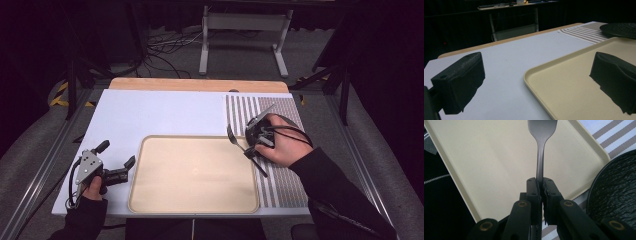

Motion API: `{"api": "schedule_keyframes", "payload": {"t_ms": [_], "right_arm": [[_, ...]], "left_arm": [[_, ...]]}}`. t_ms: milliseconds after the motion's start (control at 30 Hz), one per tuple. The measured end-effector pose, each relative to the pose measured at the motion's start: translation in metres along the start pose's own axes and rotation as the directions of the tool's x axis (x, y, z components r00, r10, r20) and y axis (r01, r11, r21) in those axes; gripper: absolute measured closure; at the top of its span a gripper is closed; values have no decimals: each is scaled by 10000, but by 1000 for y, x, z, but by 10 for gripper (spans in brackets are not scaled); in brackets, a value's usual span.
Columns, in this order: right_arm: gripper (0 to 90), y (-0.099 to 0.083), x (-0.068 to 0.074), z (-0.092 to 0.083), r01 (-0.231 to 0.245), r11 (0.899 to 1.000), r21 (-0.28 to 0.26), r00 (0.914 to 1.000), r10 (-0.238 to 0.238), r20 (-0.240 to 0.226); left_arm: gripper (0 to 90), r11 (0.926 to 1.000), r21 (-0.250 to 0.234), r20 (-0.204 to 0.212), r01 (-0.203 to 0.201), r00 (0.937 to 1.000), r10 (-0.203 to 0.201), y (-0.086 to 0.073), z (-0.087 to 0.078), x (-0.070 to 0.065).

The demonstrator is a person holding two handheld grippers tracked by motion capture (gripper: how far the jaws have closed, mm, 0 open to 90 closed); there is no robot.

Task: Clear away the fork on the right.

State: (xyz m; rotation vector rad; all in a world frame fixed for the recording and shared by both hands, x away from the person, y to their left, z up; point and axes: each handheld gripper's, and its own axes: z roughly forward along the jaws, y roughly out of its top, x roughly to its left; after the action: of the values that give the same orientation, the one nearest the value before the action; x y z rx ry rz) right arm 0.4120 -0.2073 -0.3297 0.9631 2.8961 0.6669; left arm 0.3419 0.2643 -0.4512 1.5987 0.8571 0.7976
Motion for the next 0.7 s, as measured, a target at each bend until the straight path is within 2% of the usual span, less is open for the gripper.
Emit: {"api": "schedule_keyframes", "payload": {"t_ms": [433, 500, 600, 700], "right_arm": [[850, 12, 9, 18, -642, 9974, 326, 9978, 646, -130], [850, 15, 12, 25, -927, 9947, 448, 9955, 935, -152], [850, 17, 12, 28, -1016, 9931, 581, 9946, 1028, -172], [849, 18, 14, 34, -1478, 9858, 803, 9889, 1487, -59]], "left_arm": [[2, 10000, 40, 24, -32, 10000, 32, 0, 0, 1], [2, 10000, 43, 40, 1, 10000, -1, 0, 0, 1], [2, 10000, 42, 44, 8, 10000, -9, 0, 0, 1], [2, 10000, 21, 37, 8, 10000, -8, 0, 0, 1]]}}
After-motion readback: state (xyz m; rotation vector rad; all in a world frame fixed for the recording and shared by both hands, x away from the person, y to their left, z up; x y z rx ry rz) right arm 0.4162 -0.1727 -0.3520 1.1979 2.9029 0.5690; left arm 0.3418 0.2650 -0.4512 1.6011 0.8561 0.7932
